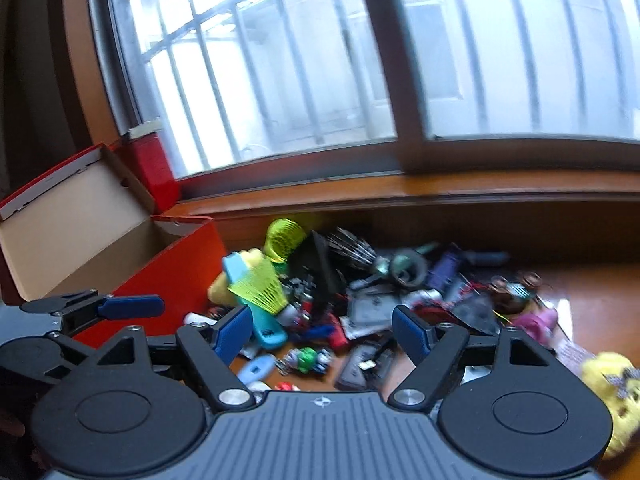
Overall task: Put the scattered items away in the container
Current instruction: 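Move both grippers back from the box to the cluttered items, then move right gripper over the grey studded plate while left gripper moves toward the dark clear case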
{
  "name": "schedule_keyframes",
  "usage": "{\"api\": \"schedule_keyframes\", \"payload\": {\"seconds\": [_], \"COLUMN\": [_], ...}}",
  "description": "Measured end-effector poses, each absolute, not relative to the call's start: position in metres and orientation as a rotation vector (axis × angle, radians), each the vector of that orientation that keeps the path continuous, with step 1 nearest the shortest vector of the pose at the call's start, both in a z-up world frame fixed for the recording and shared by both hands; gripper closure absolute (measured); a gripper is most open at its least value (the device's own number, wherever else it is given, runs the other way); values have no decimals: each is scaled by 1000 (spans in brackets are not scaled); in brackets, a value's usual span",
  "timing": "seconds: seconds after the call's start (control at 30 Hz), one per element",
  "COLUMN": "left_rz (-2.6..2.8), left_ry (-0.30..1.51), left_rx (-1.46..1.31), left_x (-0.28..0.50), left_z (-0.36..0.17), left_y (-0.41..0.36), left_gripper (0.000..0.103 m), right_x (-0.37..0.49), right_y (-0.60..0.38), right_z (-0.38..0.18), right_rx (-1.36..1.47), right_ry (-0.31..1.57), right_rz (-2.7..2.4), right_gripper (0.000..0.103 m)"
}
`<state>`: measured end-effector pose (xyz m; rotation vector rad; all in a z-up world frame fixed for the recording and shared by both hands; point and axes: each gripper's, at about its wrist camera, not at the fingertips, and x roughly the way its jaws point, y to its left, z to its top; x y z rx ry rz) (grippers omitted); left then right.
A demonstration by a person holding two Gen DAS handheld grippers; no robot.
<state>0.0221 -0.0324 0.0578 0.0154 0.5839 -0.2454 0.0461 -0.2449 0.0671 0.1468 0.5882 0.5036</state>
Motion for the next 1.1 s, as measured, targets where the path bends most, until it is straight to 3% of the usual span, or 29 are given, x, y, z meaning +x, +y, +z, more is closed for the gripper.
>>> {"api": "schedule_keyframes", "payload": {"seconds": [0.63,1.1], "left_rz": [-209,-171], "left_ry": [734,771], "left_rx": [100,124], "left_x": [31,33], "left_z": [23,17], "left_y": [-71,-99], "left_gripper": [0,0], "right_x": [59,118], "right_y": [-298,-310], "right_z": [10,-21], "right_rx": [162,-129], "right_ry": [744,745], "right_rz": [426,628], "right_gripper": [23,16]}}
